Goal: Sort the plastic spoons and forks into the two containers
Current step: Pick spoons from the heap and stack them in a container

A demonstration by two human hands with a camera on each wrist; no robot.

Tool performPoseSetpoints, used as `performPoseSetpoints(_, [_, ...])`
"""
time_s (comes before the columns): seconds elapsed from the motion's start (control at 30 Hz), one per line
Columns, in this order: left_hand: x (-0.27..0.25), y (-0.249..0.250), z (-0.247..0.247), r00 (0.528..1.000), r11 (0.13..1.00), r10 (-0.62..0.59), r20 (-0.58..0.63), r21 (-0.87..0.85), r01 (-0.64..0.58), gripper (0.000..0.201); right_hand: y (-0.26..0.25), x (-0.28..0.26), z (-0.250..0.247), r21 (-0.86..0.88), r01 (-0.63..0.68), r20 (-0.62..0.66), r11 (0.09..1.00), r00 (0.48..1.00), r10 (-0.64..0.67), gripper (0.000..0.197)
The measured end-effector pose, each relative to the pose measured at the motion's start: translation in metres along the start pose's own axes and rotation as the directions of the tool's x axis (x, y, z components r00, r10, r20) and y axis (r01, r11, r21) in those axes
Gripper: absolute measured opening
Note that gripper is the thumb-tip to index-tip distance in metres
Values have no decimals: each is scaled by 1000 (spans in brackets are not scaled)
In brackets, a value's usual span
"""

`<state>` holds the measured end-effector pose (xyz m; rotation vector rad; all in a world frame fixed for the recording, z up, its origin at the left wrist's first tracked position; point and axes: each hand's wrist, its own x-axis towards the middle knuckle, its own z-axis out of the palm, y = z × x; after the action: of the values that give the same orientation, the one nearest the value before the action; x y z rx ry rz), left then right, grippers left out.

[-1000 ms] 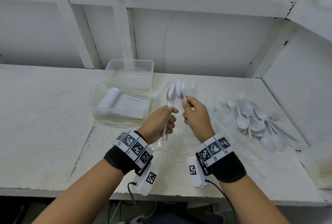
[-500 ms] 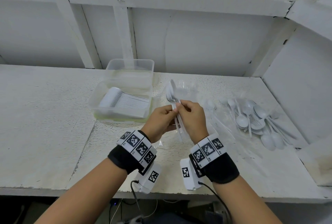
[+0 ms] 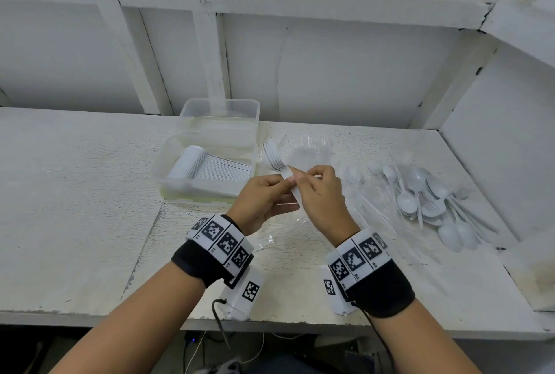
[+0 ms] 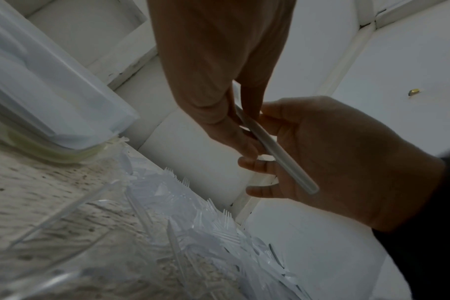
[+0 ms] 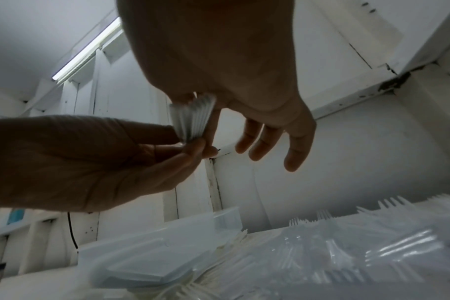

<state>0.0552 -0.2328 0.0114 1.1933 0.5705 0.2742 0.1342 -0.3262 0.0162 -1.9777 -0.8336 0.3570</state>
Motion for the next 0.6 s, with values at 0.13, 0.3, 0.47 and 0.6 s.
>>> performPoseSetpoints(0.13, [-4,4,-2,1000,998,-22,16,-56,23,23,1,0,-1,85,-28,68,996,997,22,26])
performPoseSetpoints(0.3, [-2,6,-7,1000,999,-21,-9,47,21,17,6,9,-11,2,63,99,998,993,-63,30])
performPoseSetpoints(0.47, [0,20,-20,1000,893,-7,7,451,3,19,3,19,-28,-337,493,48,802,860,-508,42])
performPoseSetpoints(0.6, [-2,36,-28,995,647,34,91,757,-91,24,10,21,-18,-606,669,343,430,708,-617,42])
